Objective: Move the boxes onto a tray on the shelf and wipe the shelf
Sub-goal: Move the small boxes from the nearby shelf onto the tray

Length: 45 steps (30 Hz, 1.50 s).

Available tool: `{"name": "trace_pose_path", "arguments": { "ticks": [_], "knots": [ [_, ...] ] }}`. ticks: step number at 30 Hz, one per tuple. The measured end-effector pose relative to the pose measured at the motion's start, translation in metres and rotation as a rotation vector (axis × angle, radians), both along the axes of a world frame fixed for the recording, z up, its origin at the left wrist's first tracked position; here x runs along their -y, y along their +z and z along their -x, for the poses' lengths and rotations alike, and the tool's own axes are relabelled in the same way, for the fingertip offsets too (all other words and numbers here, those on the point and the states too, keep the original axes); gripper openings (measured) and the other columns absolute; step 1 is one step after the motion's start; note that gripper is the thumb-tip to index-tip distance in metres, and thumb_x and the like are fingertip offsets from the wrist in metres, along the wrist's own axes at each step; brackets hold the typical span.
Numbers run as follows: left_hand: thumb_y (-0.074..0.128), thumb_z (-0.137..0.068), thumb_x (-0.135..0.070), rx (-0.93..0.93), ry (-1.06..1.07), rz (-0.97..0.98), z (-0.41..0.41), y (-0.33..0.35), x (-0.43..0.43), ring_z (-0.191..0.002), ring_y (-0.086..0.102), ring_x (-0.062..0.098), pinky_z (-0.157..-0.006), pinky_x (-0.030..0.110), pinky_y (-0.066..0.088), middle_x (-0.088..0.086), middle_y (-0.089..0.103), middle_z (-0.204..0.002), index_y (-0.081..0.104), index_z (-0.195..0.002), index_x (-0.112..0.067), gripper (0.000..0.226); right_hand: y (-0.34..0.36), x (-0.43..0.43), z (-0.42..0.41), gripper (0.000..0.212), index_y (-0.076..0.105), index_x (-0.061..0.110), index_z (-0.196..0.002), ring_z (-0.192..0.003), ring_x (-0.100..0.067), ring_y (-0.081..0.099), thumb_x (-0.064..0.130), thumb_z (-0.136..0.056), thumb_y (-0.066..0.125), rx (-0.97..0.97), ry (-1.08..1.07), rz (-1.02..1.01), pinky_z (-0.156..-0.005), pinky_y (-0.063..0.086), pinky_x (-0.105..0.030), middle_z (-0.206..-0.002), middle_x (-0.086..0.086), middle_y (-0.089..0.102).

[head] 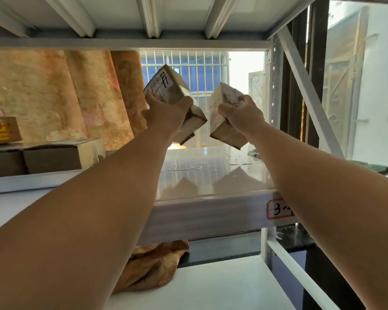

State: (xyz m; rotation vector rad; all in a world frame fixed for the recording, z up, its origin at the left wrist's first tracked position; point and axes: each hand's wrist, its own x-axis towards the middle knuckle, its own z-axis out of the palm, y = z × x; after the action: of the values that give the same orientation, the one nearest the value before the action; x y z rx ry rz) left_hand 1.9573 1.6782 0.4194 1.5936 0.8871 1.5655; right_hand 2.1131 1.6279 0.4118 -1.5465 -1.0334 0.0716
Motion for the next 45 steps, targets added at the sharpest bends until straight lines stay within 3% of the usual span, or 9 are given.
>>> {"name": "trace_pose_path", "arguments": {
  "ticks": [4, 8, 12, 16, 24, 30, 37, 41, 45],
  "knots": [
    [0.065, -0.077, -0.042, -0.022, 0.024, -0.039, -0.001, 0.0, 0.001, -0.112, 0.046, 0.022, -0.073, 0.028, 0.042, 0.008, 0.038, -0.137, 0.021, -0.144, -0.02, 0.083, 0.002, -0.002, -0.001, 0.08, 0.031, 0.032, -0.143, -0.105, -0.026, 0.055, 0.055, -0.07, 0.056, 0.022, -0.032, -0.051, -0.087, 0.051, -0.039, -0.132, -0.007, 0.048],
    [0.062, -0.081, -0.042, 0.021, -0.047, -0.018, 0.0, 0.001, 0.002, -0.104, 0.05, 0.019, -0.058, 0.021, 0.039, 0.004, 0.041, -0.128, 0.019, -0.144, -0.019, 0.08, 0.002, -0.005, -0.003, 0.079, 0.031, 0.032, -0.142, -0.103, -0.025, 0.054, 0.055, -0.071, 0.056, 0.016, -0.043, -0.037, -0.084, 0.05, -0.037, -0.13, -0.007, 0.049],
    [0.064, -0.081, -0.042, 0.156, -0.22, 0.05, 0.001, 0.003, 0.005, -0.098, 0.058, 0.018, -0.075, 0.034, 0.054, 0.005, 0.048, -0.126, 0.018, -0.142, -0.025, 0.078, 0.0, -0.007, -0.004, 0.08, 0.027, 0.03, -0.145, -0.107, -0.027, 0.05, 0.051, -0.074, 0.06, 0.039, -0.056, 0.037, -0.089, 0.048, -0.039, -0.133, -0.01, 0.042],
    [0.061, -0.085, -0.04, 0.229, -0.383, 0.06, -0.002, 0.003, 0.009, -0.093, 0.06, 0.021, -0.061, 0.029, 0.052, 0.004, 0.05, -0.115, 0.022, -0.14, -0.026, 0.07, 0.0, -0.008, 0.005, 0.085, 0.025, 0.029, -0.146, -0.109, -0.029, 0.054, 0.054, -0.072, 0.059, 0.03, 0.006, 0.043, -0.091, 0.05, -0.041, -0.135, -0.01, 0.044],
    [0.063, -0.077, -0.049, 0.156, -0.303, 0.078, 0.002, 0.001, 0.007, -0.088, 0.061, 0.019, -0.057, 0.028, 0.053, 0.004, 0.054, -0.12, 0.022, -0.14, -0.028, 0.078, 0.001, -0.005, 0.009, 0.08, 0.027, 0.025, -0.145, -0.101, -0.027, 0.051, 0.05, -0.076, 0.06, -0.076, 0.056, -0.045, -0.075, 0.043, -0.034, -0.133, -0.012, 0.043],
    [0.064, -0.056, -0.055, 0.213, -0.062, 0.113, 0.013, 0.0, 0.009, -0.108, 0.06, 0.025, -0.09, 0.048, 0.054, 0.005, 0.055, -0.126, 0.029, -0.132, -0.024, 0.089, 0.009, 0.005, 0.023, 0.075, 0.024, 0.03, -0.144, -0.098, -0.028, 0.048, 0.046, -0.08, 0.059, -0.045, 0.1, -0.232, -0.078, 0.042, -0.033, -0.134, -0.013, 0.038],
    [0.063, -0.079, -0.044, -0.261, 0.253, -0.157, 0.034, -0.003, 0.008, -0.106, 0.04, 0.018, -0.08, 0.028, 0.041, 0.01, 0.033, -0.134, 0.017, -0.146, -0.024, 0.084, 0.007, 0.005, 0.032, 0.074, 0.03, 0.031, -0.14, -0.103, -0.028, 0.052, 0.053, -0.076, 0.061, 0.116, 0.081, -0.181, -0.091, 0.05, -0.044, -0.136, -0.011, 0.038],
    [0.064, -0.08, -0.04, -0.489, 0.302, -0.305, 0.053, 0.008, 0.015, -0.105, 0.037, 0.016, -0.073, 0.02, 0.038, 0.01, 0.035, -0.134, 0.024, -0.144, -0.023, 0.077, 0.012, 0.002, 0.038, 0.075, 0.031, 0.03, -0.142, -0.105, -0.026, 0.048, 0.054, -0.076, 0.059, 0.114, 0.076, -0.145, -0.085, 0.043, -0.035, -0.139, -0.01, 0.039],
    [0.063, -0.078, -0.05, -0.723, 0.37, -0.261, 0.09, 0.034, 0.015, -0.112, 0.049, 0.022, -0.081, 0.03, 0.047, 0.01, 0.043, -0.135, 0.024, -0.146, -0.021, 0.084, 0.023, -0.002, 0.063, 0.077, 0.039, 0.029, -0.14, -0.114, -0.025, 0.051, 0.06, -0.073, 0.058, 0.178, 0.106, -0.125, -0.082, 0.041, -0.033, -0.138, -0.004, 0.048]
  ]
}}
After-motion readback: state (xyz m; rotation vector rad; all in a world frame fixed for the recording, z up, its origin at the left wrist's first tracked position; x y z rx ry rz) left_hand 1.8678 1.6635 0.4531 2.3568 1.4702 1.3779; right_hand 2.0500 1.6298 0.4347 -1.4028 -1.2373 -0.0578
